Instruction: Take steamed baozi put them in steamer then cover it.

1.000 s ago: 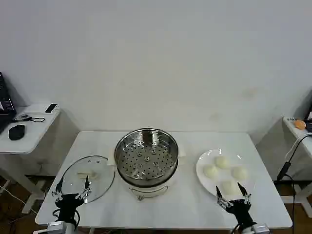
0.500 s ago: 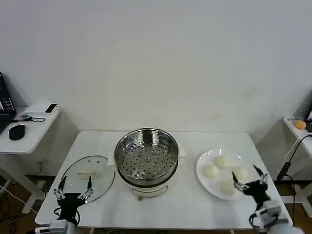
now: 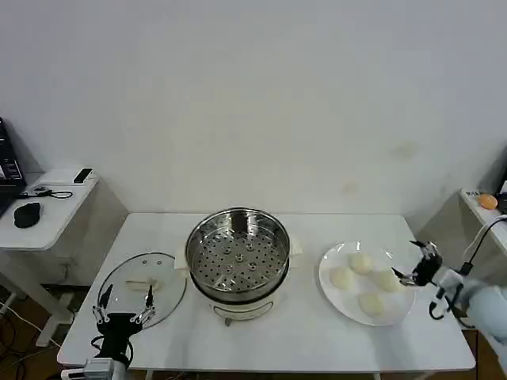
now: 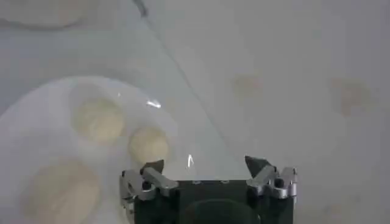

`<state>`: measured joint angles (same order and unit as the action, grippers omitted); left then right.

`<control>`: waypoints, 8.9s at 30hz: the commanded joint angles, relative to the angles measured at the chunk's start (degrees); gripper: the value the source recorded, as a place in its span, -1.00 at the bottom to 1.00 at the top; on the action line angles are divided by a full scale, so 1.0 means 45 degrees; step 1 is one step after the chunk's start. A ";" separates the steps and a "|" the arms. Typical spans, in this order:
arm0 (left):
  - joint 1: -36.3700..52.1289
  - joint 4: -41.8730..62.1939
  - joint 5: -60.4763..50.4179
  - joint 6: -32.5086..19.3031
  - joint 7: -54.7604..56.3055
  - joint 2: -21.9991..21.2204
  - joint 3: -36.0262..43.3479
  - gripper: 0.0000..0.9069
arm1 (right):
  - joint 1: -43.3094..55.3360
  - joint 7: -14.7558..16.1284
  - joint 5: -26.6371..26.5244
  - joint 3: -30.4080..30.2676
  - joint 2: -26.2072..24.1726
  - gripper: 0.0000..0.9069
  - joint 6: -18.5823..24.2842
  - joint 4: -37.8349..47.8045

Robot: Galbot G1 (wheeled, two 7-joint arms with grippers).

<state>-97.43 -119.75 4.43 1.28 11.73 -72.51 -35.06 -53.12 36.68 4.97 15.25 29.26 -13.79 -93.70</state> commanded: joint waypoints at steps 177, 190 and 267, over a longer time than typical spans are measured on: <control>0.0573 0.0669 0.0598 -0.1105 0.0145 -0.0024 -0.1566 1.00 | 2.0077 0.3631 -0.1872 -1.9600 0.9474 1.00 0.7262 0.6305; 0.0640 -0.0194 0.1037 0.0132 -0.0103 0.0380 -0.1220 1.00 | 2.0921 0.3417 -0.3161 -2.1186 0.3211 1.00 0.3327 0.2191; 0.0890 0.0616 0.0495 -0.0007 -0.0321 0.0496 -0.0833 1.00 | 1.3696 0.3147 -0.2278 -1.7919 0.3026 0.38 -0.0511 0.4829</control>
<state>-93.41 -116.97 6.68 1.22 10.29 -70.33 -38.80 7.68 50.46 -4.91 -65.64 42.67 -16.06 -71.94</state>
